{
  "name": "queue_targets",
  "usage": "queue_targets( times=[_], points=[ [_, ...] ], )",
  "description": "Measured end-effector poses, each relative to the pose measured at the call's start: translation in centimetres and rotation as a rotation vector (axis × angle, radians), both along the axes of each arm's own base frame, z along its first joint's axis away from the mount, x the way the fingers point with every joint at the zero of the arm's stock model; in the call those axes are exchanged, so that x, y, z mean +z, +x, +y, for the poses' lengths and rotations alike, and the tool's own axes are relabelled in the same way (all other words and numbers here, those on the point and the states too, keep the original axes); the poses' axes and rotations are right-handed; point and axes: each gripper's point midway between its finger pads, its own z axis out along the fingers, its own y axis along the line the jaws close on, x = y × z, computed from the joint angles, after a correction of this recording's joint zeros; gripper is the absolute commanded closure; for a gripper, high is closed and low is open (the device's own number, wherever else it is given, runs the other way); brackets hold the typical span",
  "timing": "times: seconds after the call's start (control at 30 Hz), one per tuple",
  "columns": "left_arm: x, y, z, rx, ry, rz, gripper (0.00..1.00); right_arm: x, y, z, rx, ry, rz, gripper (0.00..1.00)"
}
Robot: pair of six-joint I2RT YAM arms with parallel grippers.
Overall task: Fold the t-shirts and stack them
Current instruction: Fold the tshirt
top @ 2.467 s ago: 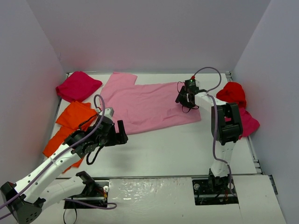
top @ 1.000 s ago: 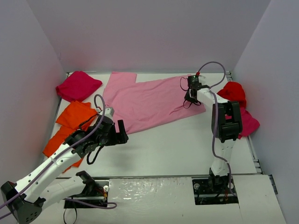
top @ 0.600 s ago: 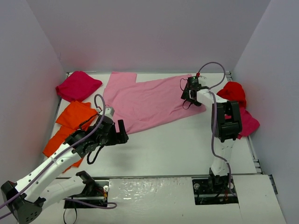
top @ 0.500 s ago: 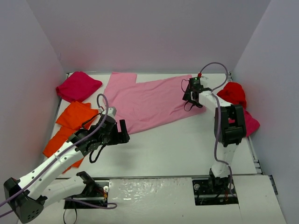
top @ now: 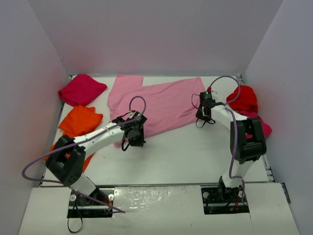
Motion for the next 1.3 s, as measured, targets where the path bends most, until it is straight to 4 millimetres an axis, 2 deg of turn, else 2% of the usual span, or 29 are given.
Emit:
queue_targets(
  times=[0.07, 0.17, 0.33, 0.43, 0.67, 0.77, 0.87, 1.07, 1.2, 1.3],
  points=[
    [-0.1, 1.0, -0.9, -0.008, -0.002, -0.005, 1.00, -1.1, 0.0, 0.2, 0.014, 0.001, 0.024, 1.00],
    [0.9, 3.2, -2.1, -0.022, -0.004, -0.056, 1.00, -2.1, 0.1, 0.5, 0.027, 0.006, 0.047, 1.00],
    [3.5, 7.3, -3.9, -0.031, 0.000, -0.160, 1.00, -1.8, 1.6, 0.9, 0.036, 0.015, 0.027, 1.00],
    [3.5, 8.7, -4.3, -0.031, 0.015, -0.180, 1.00, -1.2, 2.5, 1.1, 0.043, 0.020, 0.004, 1.00],
    [-1.4, 9.8, -2.9, 0.028, 0.035, -0.049, 1.00, -0.6, 3.2, 1.4, 0.053, 0.024, -0.018, 1.00],
    [-4.1, 10.0, -2.4, 0.073, 0.026, 0.028, 1.00, -1.5, 3.4, 1.6, 0.059, 0.031, -0.007, 1.00],
    [-4.2, 10.7, -2.7, 0.099, -0.017, 0.038, 1.00, -2.8, 3.4, 1.9, 0.067, 0.040, 0.010, 1.00],
    [-4.1, 10.7, -3.6, 0.108, -0.064, 0.054, 1.00, -2.9, 3.6, 2.6, 0.085, 0.048, -0.011, 1.00],
    [-4.2, 10.1, -4.0, 0.095, -0.086, 0.078, 1.00, -2.9, 3.0, 2.9, 0.093, 0.039, -0.005, 1.00],
    [-4.3, 8.3, -3.4, 0.076, -0.095, 0.105, 1.00, -3.0, 1.4, 3.0, 0.100, 0.019, 0.015, 1.00]
  ],
)
